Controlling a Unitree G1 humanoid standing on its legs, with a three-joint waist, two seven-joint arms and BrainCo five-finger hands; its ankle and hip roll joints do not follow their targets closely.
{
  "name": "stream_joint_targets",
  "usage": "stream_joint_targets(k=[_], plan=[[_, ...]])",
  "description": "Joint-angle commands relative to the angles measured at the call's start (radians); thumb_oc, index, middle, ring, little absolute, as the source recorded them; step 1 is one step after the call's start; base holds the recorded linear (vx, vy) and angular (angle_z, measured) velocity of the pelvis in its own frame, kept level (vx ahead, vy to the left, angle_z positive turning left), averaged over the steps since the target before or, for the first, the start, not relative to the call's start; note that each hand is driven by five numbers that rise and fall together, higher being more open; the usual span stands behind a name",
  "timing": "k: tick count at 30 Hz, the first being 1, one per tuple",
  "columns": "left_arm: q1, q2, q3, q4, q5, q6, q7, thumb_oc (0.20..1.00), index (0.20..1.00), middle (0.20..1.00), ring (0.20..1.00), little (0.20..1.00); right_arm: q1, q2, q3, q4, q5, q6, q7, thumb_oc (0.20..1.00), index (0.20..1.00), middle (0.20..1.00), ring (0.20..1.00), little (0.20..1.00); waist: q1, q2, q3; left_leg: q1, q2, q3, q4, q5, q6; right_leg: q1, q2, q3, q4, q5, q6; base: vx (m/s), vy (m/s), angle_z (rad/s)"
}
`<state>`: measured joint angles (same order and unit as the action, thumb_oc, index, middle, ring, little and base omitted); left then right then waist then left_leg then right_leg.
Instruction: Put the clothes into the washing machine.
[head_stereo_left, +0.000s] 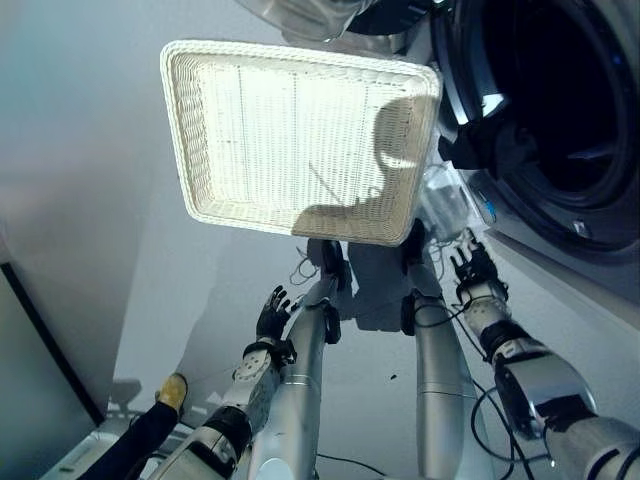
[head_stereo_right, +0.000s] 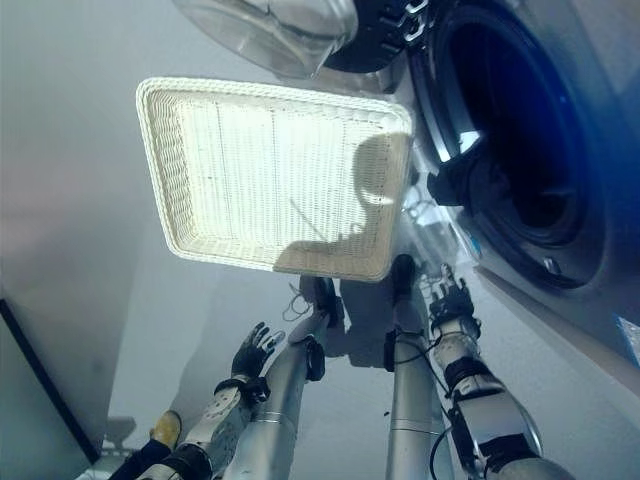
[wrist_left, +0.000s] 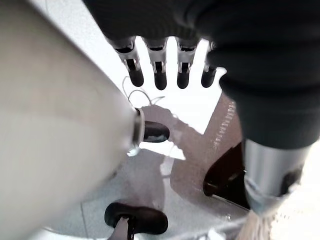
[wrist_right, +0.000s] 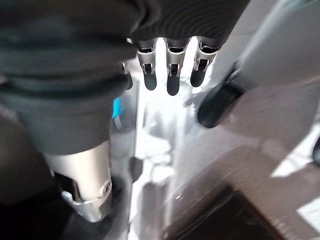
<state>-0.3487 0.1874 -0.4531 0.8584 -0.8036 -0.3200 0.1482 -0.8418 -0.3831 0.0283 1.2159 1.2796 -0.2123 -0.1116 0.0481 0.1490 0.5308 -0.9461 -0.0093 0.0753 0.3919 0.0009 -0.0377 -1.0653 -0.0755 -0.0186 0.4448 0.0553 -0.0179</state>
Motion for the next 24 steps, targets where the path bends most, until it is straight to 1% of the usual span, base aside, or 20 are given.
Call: stream_joint_targets(k=[1, 2, 3, 7, 8, 9, 10, 12, 15, 16, 18, 24], plan=[[0.003, 0.023, -0.022, -0.051, -0.044, -0.011, 0.013, 1.0, 1.0, 1.0, 1.0, 1.0, -0.019, -0.078, -0.022, -0.005, 0.107, -0.003, 0.0, 1.0, 1.0, 1.0, 1.0, 1.0, 0.005, 0.14, -0.011, -0.079, -0.024, -0.028, -0.032, 0.063, -0.006, -0.071, 0.049, -0.039, 0.188, -0.168, 0.041, 0.02, -0.125, 0.15], [0.004, 0.027, -0.026, -0.062, -0.046, -0.012, 0.016, 1.0, 1.0, 1.0, 1.0, 1.0, -0.033, -0.088, -0.027, -0.004, 0.109, -0.008, -0.005, 1.0, 1.0, 1.0, 1.0, 1.0, 0.01, 0.142, -0.011, -0.091, -0.023, -0.03, -0.024, 0.061, -0.005, -0.083, 0.047, -0.041, 0.204, -0.173, 0.041, 0.02, -0.165, 0.15], [0.005, 0.036, -0.03, -0.083, -0.046, -0.012, 0.019, 1.0, 1.0, 1.0, 1.0, 1.0, -0.062, -0.106, -0.029, -0.003, 0.12, -0.029, -0.011, 1.0, 1.0, 1.0, 1.0, 1.0, 0.02, 0.145, -0.011, -0.109, -0.022, -0.036, -0.015, 0.059, -0.004, -0.102, 0.044, -0.044, 0.223, -0.18, 0.04, 0.02, -0.121, 0.16], [0.018, 0.064, -0.047, -0.139, -0.048, -0.013, 0.027, 1.0, 1.0, 1.0, 1.0, 1.0, -0.137, -0.173, -0.032, -0.004, 0.136, -0.051, -0.022, 1.0, 1.0, 1.0, 1.0, 1.0, 0.04, 0.151, -0.011, -0.159, -0.02, -0.048, 0.001, 0.061, -0.005, -0.148, 0.035, -0.054, 0.254, -0.185, 0.041, 0.01, -0.112, 0.11], [0.028, 0.079, -0.058, -0.174, -0.048, -0.014, 0.039, 1.0, 1.0, 1.0, 1.0, 1.0, -0.175, -0.207, -0.02, -0.009, 0.096, -0.075, -0.036, 1.0, 1.0, 1.0, 1.0, 1.0, 0.049, 0.153, -0.011, -0.177, -0.014, -0.047, 0.0, 0.068, -0.008, -0.165, 0.029, -0.059, 0.262, -0.183, 0.043, 0.0, -0.072, 0.1], [0.033, 0.087, -0.062, -0.192, -0.046, -0.014, 0.044, 1.0, 1.0, 1.0, 1.0, 1.0, -0.189, -0.22, -0.013, -0.013, 0.073, -0.084, -0.042, 1.0, 1.0, 1.0, 1.0, 1.0, 0.053, 0.155, -0.011, -0.183, -0.011, -0.047, -0.002, 0.07, -0.01, -0.171, 0.026, -0.062, 0.264, -0.184, 0.044, -0.01, -0.094, 0.09], [0.037, 0.101, -0.068, -0.21, -0.046, -0.012, 0.045, 1.0, 1.0, 1.0, 1.0, 1.0, -0.203, -0.234, -0.006, -0.021, 0.039, -0.1, -0.037, 1.0, 1.0, 1.0, 1.0, 1.0, 0.057, 0.155, -0.011, -0.19, -0.008, -0.047, -0.005, 0.073, -0.011, -0.177, 0.023, -0.064, 0.264, -0.183, 0.045, -0.01, -0.079, 0.05], [0.04, 0.132, -0.079, -0.256, -0.05, 0.002, 0.057, 1.0, 1.0, 1.0, 1.0, 1.0, -0.23, -0.256, 0.01, -0.047, 0.02, -0.128, -0.021, 1.0, 1.0, 1.0, 1.0, 1.0, 0.063, 0.154, -0.011, -0.198, -0.005, -0.054, -0.015, 0.078, -0.012, -0.185, 0.022, -0.067, 0.259, -0.179, 0.047, -0.02, -0.09, 0.09], [0.045, 0.154, -0.076, -0.277, -0.054, 0.005, 0.056, 1.0, 1.0, 1.0, 1.0, 1.0, -0.255, -0.276, 0.026, -0.076, 0.016, -0.167, 0.007, 1.0, 1.0, 1.0, 1.0, 1.0, 0.067, 0.148, -0.011, -0.197, -0.003, -0.059, -0.034, 0.084, -0.013, -0.182, 0.027, -0.072, 0.242, -0.173, 0.049, -0.03, -0.062, 0.09], [0.064, 0.165, -0.068, -0.289, -0.052, -0.004, 0.05, 1.0, 1.0, 1.0, 1.0, 1.0, -0.268, -0.293, 0.034, -0.12, 0.029, -0.185, 0.028, 1.0, 1.0, 1.0, 1.0, 1.0, 0.067, 0.14, -0.011, -0.19, -0.003, -0.062, -0.054, 0.09, -0.015, -0.172, 0.033, -0.078, 0.22, -0.168, 0.051, -0.03, -0.037, 0.07], [0.078, 0.171, -0.06, -0.295, -0.049, -0.012, 0.041, 1.0, 1.0, 1.0, 1.0, 1.0, -0.271, -0.304, 0.039, -0.159, 0.011, -0.203, 0.038, 1.0, 1.0, 1.0, 1.0, 1.0, 0.066, 0.134, -0.011, -0.181, -0.003, -0.063, -0.068, 0.093, -0.017, -0.161, 0.037, -0.08, 0.204, -0.163, 0.054, -0.04, -0.006, 0.04], [0.105, 0.179, -0.041, -0.305, -0.05, -0.02, 0.017, 1.0, 1.0, 1.0, 1.0, 1.0, -0.305, -0.334, 0.072, -0.256, -0.029, -0.224, 0.051, 1.0, 1.0, 1.0, 1.0, 1.0, 0.058, 0.126, -0.011, -0.134, -0.007, -0.061, -0.111, 0.105, -0.028, -0.118, 0.049, -0.081, 0.138, -0.138, 0.058, -0.05, 0.041, 0.01]])
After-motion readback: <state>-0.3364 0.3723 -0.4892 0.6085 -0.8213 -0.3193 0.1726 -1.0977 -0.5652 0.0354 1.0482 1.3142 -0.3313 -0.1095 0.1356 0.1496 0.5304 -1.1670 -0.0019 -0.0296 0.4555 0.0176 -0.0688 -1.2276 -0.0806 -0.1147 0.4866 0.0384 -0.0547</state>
